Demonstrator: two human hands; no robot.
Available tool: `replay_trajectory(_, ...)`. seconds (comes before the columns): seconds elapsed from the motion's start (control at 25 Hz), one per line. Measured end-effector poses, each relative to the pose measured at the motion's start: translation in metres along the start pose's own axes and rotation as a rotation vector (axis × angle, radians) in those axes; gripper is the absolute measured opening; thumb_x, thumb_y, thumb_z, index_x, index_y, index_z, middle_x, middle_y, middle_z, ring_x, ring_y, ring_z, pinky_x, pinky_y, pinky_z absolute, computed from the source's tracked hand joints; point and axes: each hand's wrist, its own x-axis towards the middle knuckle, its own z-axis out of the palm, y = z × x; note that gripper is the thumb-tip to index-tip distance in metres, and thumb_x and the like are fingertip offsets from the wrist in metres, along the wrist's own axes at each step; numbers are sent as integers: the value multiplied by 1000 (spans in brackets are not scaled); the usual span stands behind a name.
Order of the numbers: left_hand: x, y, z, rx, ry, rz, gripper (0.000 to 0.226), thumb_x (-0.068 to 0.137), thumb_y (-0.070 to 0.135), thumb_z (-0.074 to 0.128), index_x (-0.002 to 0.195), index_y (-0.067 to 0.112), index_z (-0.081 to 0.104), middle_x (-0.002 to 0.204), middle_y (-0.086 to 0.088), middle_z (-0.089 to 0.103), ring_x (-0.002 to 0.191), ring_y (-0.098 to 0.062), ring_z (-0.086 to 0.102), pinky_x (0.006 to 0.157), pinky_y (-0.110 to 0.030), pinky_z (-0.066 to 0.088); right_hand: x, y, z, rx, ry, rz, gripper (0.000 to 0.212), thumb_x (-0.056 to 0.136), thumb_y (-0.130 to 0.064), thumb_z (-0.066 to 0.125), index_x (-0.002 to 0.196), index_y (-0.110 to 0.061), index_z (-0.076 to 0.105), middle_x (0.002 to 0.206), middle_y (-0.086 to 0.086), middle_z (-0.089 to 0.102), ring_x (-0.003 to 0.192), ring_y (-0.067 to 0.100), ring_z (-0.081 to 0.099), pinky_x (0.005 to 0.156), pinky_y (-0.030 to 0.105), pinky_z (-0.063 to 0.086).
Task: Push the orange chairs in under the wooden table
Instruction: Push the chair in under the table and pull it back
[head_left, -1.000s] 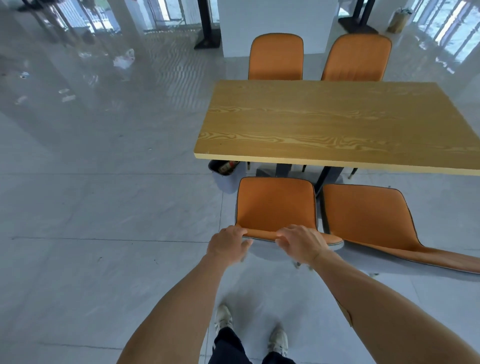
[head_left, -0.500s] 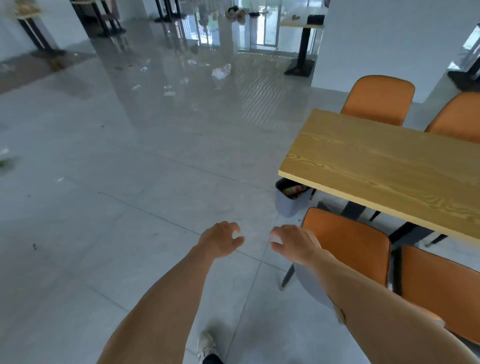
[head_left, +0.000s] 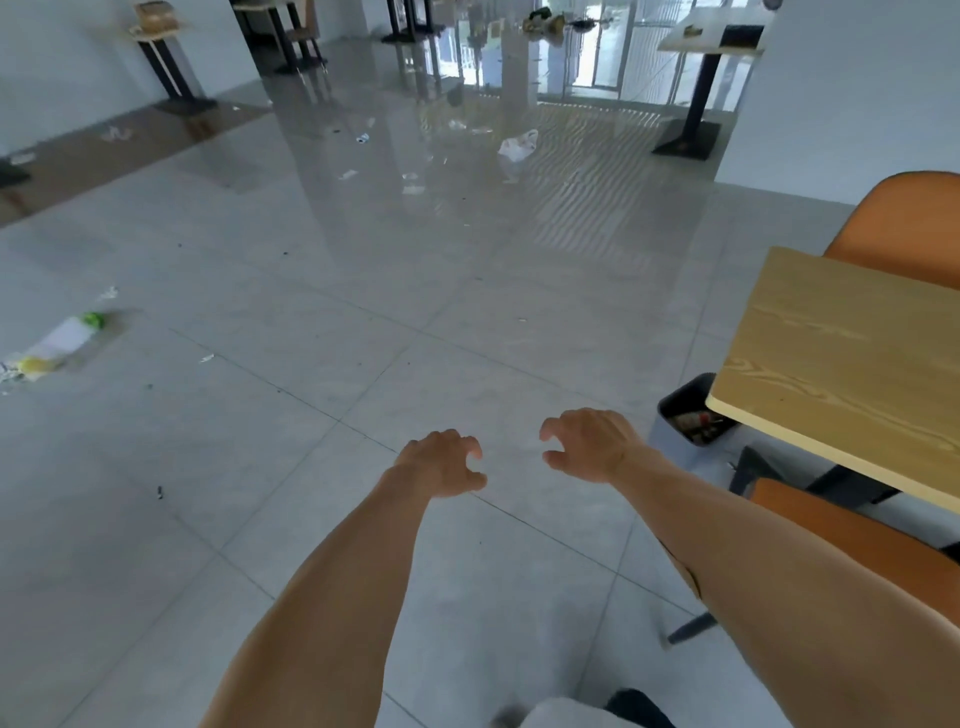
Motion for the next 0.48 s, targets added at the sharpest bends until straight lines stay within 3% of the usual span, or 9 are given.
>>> replay_trajectory(0.32,131,-27,-86,-46,-117,-48,50,84,51,64,129,33,54,133,7,53,115,-17,55,92,-35,46,145,53,-44,35,-141,57,39,90,-41,58,128,-31,59,125,-2,63,113,22,61,91,34,48)
replay_trajectory(0.48,212,-28,-140,-34,-164,-78,50,83,49,67,129,31,55,132,6,55,115,-18,56,98,-38,46,220,103,-76,59,-203,67,39,87,-40,60,125,-31,61,123,-3,64,111,21,62,86,31,47)
